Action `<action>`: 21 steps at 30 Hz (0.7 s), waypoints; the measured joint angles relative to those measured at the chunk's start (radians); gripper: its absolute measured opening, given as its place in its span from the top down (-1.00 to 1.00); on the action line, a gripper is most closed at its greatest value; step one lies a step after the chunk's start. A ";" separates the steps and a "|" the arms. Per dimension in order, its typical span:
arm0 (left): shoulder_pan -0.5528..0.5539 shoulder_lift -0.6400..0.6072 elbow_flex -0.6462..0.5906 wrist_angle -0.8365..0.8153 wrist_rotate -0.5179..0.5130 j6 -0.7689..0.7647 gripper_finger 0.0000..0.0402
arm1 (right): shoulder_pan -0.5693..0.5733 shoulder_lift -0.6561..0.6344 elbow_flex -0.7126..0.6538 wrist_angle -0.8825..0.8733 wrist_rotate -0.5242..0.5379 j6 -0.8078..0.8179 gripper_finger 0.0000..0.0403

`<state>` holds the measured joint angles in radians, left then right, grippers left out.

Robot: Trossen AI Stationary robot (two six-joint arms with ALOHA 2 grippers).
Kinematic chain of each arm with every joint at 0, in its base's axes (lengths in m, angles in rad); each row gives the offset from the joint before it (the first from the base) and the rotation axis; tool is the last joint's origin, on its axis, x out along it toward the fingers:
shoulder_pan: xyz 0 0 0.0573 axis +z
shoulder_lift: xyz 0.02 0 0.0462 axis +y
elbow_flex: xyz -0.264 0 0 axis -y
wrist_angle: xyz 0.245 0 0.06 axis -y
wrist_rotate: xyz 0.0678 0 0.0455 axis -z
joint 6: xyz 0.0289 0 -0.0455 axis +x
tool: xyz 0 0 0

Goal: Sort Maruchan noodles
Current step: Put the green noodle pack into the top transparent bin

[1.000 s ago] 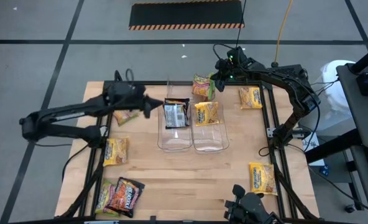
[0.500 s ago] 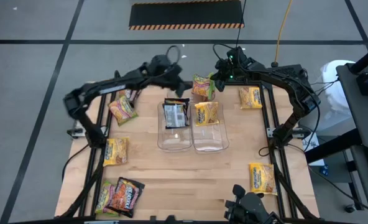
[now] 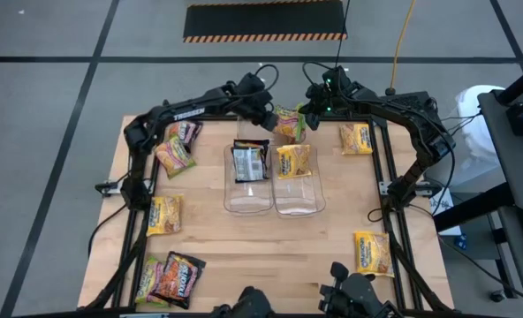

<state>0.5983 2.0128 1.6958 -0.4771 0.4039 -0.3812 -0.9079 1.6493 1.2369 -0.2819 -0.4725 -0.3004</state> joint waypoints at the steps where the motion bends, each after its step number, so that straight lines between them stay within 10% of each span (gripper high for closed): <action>1: 0.005 0.004 0.000 -0.002 -0.013 -0.012 0.96 | 0.000 0.000 0.000 0.000 0.000 0.000 1.00; 21: 0.011 0.056 0.000 0.028 -0.004 -0.024 0.96 | 0.000 -0.010 0.000 -0.001 -0.004 -0.007 1.00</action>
<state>0.6096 2.0684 1.6962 -0.4495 0.4004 -0.4054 -0.9077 1.6398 1.2369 -0.2825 -0.4763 -0.3077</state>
